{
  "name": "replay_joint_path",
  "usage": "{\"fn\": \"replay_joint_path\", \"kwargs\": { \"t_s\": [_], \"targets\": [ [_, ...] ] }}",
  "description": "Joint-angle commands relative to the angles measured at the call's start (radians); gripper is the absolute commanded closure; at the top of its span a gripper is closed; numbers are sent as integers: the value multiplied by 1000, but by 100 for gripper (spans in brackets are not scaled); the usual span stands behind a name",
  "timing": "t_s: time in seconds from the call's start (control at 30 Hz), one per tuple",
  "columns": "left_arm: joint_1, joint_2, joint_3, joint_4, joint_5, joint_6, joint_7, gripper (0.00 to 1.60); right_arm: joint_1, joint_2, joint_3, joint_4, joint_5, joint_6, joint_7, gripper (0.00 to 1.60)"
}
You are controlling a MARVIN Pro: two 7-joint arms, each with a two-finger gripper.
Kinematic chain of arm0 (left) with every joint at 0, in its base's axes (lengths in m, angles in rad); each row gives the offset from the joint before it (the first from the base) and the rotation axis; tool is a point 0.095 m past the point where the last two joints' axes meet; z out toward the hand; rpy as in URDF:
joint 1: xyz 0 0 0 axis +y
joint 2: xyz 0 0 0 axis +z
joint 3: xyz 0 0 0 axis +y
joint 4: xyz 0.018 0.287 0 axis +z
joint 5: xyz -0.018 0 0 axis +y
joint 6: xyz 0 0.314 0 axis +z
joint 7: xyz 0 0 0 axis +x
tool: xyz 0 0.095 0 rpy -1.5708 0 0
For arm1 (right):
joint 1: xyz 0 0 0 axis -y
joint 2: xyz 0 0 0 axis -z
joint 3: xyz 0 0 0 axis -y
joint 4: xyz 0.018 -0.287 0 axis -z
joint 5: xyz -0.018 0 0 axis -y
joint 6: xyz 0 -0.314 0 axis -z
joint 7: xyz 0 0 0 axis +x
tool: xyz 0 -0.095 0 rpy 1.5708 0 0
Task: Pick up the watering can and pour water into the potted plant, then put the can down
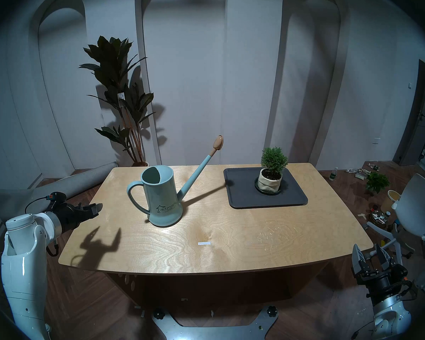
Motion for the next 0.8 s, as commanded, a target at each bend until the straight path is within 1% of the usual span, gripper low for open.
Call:
{"fn": "replay_joint_path", "kwargs": {
  "t_s": [0.0,0.03,0.07,0.1,0.23,0.27,0.3,0.33,0.4,0.43,0.5,0.57,0.63,0.7,0.73,0.77],
  "targets": [
    [-13,-82,-60,-87,-6,-111,37,0,5,3,2,-15,0,-1,-1,0],
    [-11,-100,-76,-106,-19,-131,39,0,5,2,2,-15,-1,-1,-1,0],
    [-12,-108,-85,-116,-23,-131,45,0,5,2,2,-15,-1,-1,0,0],
    [-14,-113,-100,-128,-39,-114,41,0,5,2,2,-15,-1,-1,0,0],
    [6,-134,-146,-180,-76,-88,32,0,6,1,3,-14,-1,0,1,0],
    [6,-134,-146,-180,-76,-88,32,0,6,1,3,-14,-1,0,1,0],
    [13,-140,-156,-193,-91,-65,30,0,6,1,3,-15,-1,0,1,0],
    [45,-160,-169,-228,-115,-22,23,0,7,0,3,-15,-2,0,2,0],
    [71,-185,-174,-254,-132,-19,10,0,7,0,4,-15,-2,0,2,0],
    [81,-200,-173,-263,-134,-37,2,0,8,-1,4,-14,-2,1,2,0],
    [119,-249,-161,-298,-131,-111,-27,0,8,-1,4,-13,-2,0,4,0],
    [154,-273,-138,-322,-124,-148,-33,0,9,-1,5,-13,-2,0,5,0],
    [171,-293,-105,-322,-118,-166,-38,0,10,-1,5,-11,-1,-1,6,0],
    [192,-321,-77,-324,-103,-200,-51,0,11,-1,5,-10,-1,-1,8,0],
    [200,-345,-65,-323,-98,-230,-55,0,11,-2,6,-10,-1,-1,8,0],
    [203,-338,-46,-314,-98,-225,-47,0,12,-2,6,-9,-1,-1,9,0]
  ]
}}
